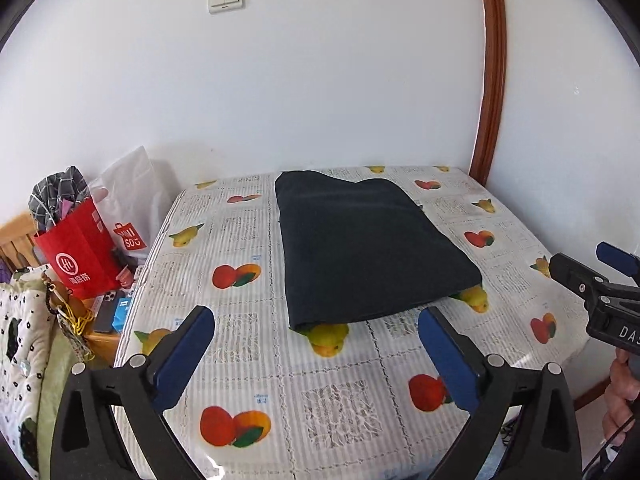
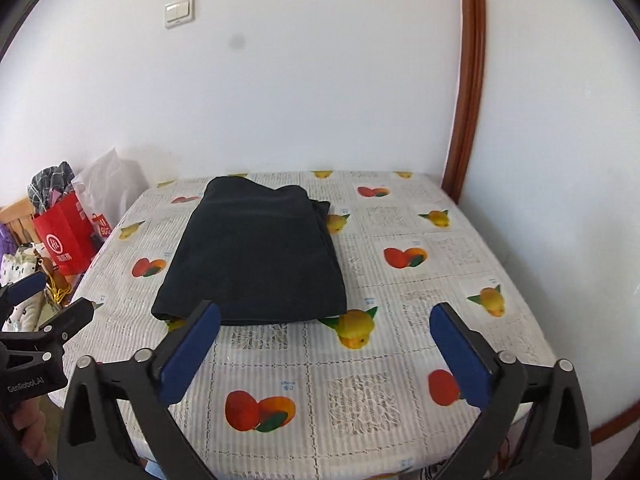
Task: Fold small clothes
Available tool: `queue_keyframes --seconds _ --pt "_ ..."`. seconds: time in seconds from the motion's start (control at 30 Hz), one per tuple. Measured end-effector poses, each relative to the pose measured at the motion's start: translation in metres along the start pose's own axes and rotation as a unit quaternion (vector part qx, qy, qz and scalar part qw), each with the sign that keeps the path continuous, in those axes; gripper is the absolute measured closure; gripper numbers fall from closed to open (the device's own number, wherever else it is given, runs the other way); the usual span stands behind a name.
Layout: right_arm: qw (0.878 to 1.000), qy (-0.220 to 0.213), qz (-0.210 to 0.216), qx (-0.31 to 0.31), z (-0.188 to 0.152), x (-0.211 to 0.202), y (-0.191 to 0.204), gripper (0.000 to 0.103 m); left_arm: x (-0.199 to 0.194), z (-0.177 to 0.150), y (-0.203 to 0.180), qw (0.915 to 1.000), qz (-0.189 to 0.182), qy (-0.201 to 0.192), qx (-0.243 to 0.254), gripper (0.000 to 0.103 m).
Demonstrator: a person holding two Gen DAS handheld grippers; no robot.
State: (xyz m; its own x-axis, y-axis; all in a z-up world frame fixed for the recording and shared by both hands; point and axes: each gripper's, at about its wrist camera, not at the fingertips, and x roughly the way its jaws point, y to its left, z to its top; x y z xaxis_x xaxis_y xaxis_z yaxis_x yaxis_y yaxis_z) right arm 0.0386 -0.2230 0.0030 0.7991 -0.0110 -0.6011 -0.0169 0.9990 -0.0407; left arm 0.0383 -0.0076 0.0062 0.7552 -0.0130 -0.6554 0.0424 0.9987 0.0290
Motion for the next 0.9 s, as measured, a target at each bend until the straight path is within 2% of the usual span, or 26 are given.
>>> queue_keyframes --seconds 0.13,0.23,0.33,0.9 --pt "1.000 -0.001 0.003 0.017 -0.005 -0.019 -0.005 0.000 -0.018 -0.005 -0.001 0.9999 -0.007 -0.006 -0.005 0.000" --pt "1.000 -0.002 -0.012 0.010 -0.010 -0.028 -0.005 0.000 -0.025 -0.008 0.000 0.9999 -0.008 -0.009 -0.006 0.000" --pt "1.000 -0.008 -0.014 0.010 -0.013 -0.033 -0.005 0.000 -0.027 -0.009 0.000 0.9999 0.003 -0.012 -0.006 0.000" --pt "1.000 -0.001 -0.025 0.014 -0.021 -0.031 0.001 0.000 -0.028 -0.014 0.004 0.9999 0.006 -0.008 -0.012 0.000"
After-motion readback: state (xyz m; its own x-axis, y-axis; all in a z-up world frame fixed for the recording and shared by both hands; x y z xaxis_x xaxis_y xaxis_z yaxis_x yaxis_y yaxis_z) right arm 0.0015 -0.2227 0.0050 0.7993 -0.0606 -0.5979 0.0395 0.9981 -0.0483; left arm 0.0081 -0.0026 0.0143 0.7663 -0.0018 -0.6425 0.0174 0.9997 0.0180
